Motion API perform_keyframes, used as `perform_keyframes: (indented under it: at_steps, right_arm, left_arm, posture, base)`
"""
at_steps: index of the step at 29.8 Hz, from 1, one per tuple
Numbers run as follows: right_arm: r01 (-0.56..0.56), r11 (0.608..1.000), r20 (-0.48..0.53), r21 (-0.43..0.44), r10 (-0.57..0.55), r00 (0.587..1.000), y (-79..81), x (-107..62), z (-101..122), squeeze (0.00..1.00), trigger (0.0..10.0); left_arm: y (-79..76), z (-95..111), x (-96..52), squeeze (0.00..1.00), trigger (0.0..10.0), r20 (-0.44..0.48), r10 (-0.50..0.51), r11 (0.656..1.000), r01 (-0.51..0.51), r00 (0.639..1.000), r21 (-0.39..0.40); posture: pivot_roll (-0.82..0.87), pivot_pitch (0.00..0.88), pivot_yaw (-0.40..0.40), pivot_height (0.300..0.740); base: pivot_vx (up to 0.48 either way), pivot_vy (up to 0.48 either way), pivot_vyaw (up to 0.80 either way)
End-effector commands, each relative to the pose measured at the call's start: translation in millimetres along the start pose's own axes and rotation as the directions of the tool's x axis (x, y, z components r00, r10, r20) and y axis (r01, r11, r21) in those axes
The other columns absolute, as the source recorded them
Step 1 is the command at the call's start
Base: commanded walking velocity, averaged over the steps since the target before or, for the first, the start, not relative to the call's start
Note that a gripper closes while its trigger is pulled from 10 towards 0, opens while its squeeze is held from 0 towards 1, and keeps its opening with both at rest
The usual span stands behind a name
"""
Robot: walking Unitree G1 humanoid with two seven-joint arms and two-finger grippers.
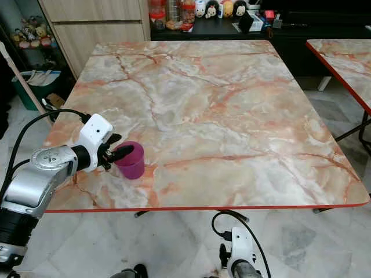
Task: Setting the table
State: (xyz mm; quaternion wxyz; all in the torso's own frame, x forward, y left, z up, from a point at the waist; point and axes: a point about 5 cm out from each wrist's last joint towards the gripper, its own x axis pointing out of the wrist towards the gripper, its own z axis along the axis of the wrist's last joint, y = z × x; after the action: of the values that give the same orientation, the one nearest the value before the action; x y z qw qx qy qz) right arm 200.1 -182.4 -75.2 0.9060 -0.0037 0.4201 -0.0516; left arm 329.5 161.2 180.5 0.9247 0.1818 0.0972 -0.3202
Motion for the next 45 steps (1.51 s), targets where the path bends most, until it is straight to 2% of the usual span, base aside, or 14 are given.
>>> perform_keyframes:
  at_steps: [1,20,28,31,32,33,34,35,39,41,43,45]
  right_arm:
    - [0.001,1.0,-0.017,0.008,-0.001,1.0,0.8,-0.9,-4.9,0.0,10.0]
    - [-0.002,1.0,-0.016,0.01,0.002,1.0,1.8,-0.7,-4.0,0.0,10.0]
    - [-0.003,1.0,-0.015,0.009,0.003,1.0,2.5,-0.5,-3.6,0.0,10.0]
    - [-0.001,1.0,-0.015,0.008,0.001,1.0,1.8,-0.6,-3.8,0.0,10.0]
    - [0.0,1.0,-0.015,0.008,0.0,1.0,1.4,-0.6,-3.8,0.0,10.0]
    - [0.0,1.0,-0.015,0.008,0.0,1.0,1.4,-0.6,-3.8,0.0,10.0]
    - [0.001,1.0,-0.015,0.009,-0.001,1.0,1.0,-0.6,-3.7,0.0,10.0]
    - [0.001,1.0,-0.015,0.008,-0.001,1.0,0.9,-0.6,-3.8,0.0,10.0]
    - [0.001,1.0,-0.014,0.006,-0.001,1.0,0.8,-0.6,-3.8,0.0,10.0]
    - [0.0,1.0,-0.013,0.006,0.0,1.0,0.9,-0.5,-3.2,0.0,10.0]
    - [0.0,1.0,-0.012,0.006,0.0,1.0,0.8,-0.5,-3.2,0.0,10.0]
    - [-0.001,1.0,-0.011,0.005,0.001,1.0,0.8,-0.4,-2.7,0.0,10.0]
  left_arm:
    - [-1.2,-3.3,0.3,0.0,0.4,-0.02,-0.005,1.0,0.005,1.0,0.008]
    - [-8.7,-9.2,-0.4,0.0,0.0,-0.053,-0.073,0.997,0.075,0.996,0.036]
    - [-6.7,-7.1,-1.1,0.0,0.0,-0.038,-0.058,0.998,0.059,0.998,0.026]
    - [0.4,-0.6,-2.5,0.0,0.0,0.017,-0.012,1.0,0.013,1.0,-0.013]
    - [8.5,5.3,-4.1,0.0,0.0,0.063,0.038,0.997,-0.034,0.997,-0.063]
    - [8.5,5.3,-4.1,0.0,0.0,0.063,0.038,0.997,-0.034,0.997,-0.063]
    - [17.7,11.5,-6.3,0.0,0.0,0.12,0.099,0.988,-0.084,0.988,-0.126]
    - [21.7,13.5,-7.7,0.0,0.0,0.142,0.126,0.983,-0.104,0.982,-0.154]
    - [28.9,15.6,-10.3,0.0,0.0,0.175,0.182,0.967,-0.144,0.968,-0.208]
    - [38.2,18.1,-14.0,0.0,0.0,0.215,0.27,0.942,-0.211,0.939,-0.26]
    - [38.9,18.4,-14.4,0.0,0.0,0.219,0.278,0.939,-0.217,0.935,-0.266]
    - [76.2,12.7,-32.7,0.0,0.3,0.178,0.571,0.801,-0.496,0.801,-0.336]
  posture:
    - [0.08,0.127,0.005,0.74]
    - [0.08,0.124,0.008,0.74]
    - [0.08,0.127,0.007,0.74]
    - [0.08,0.126,0.005,0.74]
    - [0.08,0.126,0.005,0.74]
    - [0.08,0.126,0.005,0.74]
    - [0.08,0.126,0.004,0.74]
    - [0.08,0.125,0.003,0.74]
    - [0.08,0.126,0.003,0.74]
    - [0.08,0.126,0.001,0.74]
    - [0.08,0.126,0.001,0.74]
    - [0.09,0.129,-0.001,0.74]
  base:
    - [0.0,0.0,0.0]
    - [0.0,0.0,0.0]
    - [0.0,0.0,0.0]
    - [0.0,0.0,0.0]
    - [0.0,0.0,0.0]
    - [0.0,0.0,0.0]
    - [0.0,0.0,0.0]
    - [0.0,0.0,0.0]
    - [0.0,0.0,0.0]
    - [0.0,0.0,0.0]
    - [0.0,0.0,0.0]
    - [0.0,0.0,0.0]
